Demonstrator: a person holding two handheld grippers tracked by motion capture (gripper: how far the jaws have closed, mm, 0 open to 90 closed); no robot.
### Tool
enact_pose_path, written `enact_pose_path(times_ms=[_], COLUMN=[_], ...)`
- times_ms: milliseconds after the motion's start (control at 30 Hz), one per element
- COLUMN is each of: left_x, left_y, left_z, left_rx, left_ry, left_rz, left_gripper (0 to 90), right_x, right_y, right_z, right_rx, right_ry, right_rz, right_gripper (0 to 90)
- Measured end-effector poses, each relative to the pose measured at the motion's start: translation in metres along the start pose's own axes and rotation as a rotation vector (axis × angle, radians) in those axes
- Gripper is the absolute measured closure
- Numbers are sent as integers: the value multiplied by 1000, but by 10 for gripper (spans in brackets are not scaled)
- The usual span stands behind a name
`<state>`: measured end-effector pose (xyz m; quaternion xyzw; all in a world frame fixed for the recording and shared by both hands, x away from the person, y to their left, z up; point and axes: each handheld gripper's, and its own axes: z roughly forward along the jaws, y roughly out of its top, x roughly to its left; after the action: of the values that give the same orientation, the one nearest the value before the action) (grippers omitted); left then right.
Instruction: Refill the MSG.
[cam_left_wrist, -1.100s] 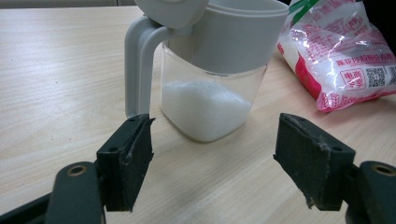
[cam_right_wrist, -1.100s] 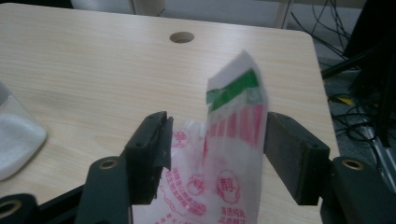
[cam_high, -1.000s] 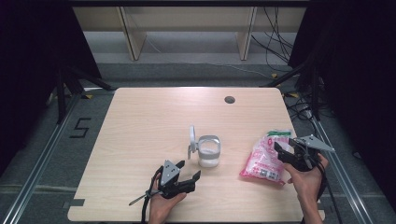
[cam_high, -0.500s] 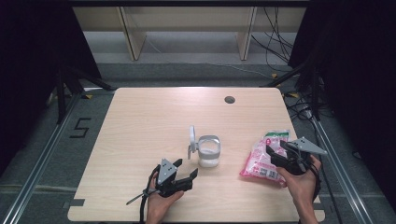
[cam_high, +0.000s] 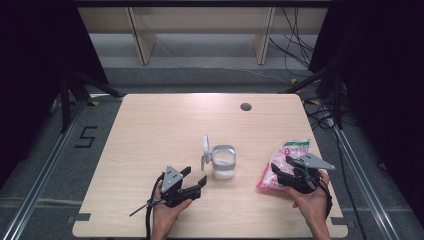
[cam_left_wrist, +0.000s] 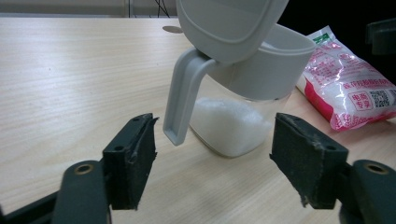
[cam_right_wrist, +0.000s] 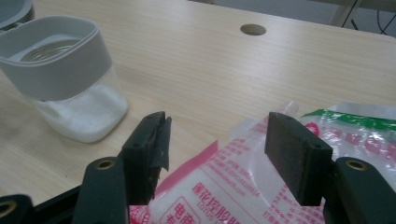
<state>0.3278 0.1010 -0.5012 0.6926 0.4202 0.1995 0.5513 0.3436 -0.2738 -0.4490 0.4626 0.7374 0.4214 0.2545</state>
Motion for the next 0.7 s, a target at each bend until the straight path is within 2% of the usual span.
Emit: enact_pose_path(times_ms=[67,133,167,233,267,300,333,400,433,467,500,533,567,600,633,667,700], left_x=[1,4,4,5,6,5,5,5,4,4,4,5,5,5,7,8,9], left_y=[3,5,6,8,8,9,10,12,13,15,16,18,19,20,22,23,24], left_z=[-1,-2,-2,-2,-2,-2,-2,-2,-2,-3,-3,-3,-4,-4,-4,-4,-4], left_rx=[-4,-7,-6,-4,-5,-7,-10,-5,-14,-7,-10,-17,-9,-12,-10,-12,-4], left_ry=[9,9,15,12,10,11,11,12,11,16,14,12,20,19,12,10,11], left_rz=[3,24,19,13,19,19,17,23,10,19,21,27,35,40,60,60,59], left_gripper=[333,357,360,380,390,398,403,411,419,426,435,450,459,474,488,494,505], right_x=[3,5,8,11,12,11,15,17,17,20,21,19,19,20,23,21,23], right_y=[-2,-3,-5,-7,-8,-8,-9,-11,-11,-11,-11,-12,-13,-13,-13,-14,-15], right_z=[1,1,3,4,4,4,3,4,5,4,3,4,5,5,3,5,4], right_rx=[5,22,20,30,34,37,44,41,37,46,55,36,40,42,60,45,52], right_ry=[12,16,14,21,28,35,41,37,41,43,53,63,52,49,54,51,61], right_rz=[-2,-10,6,9,7,-14,7,-3,-26,-6,-8,-40,-41,-35,-3,-38,-13], right_gripper=[396,396,396,395,395,395,395,395,395,395,394,394,393,393,392,392,391])
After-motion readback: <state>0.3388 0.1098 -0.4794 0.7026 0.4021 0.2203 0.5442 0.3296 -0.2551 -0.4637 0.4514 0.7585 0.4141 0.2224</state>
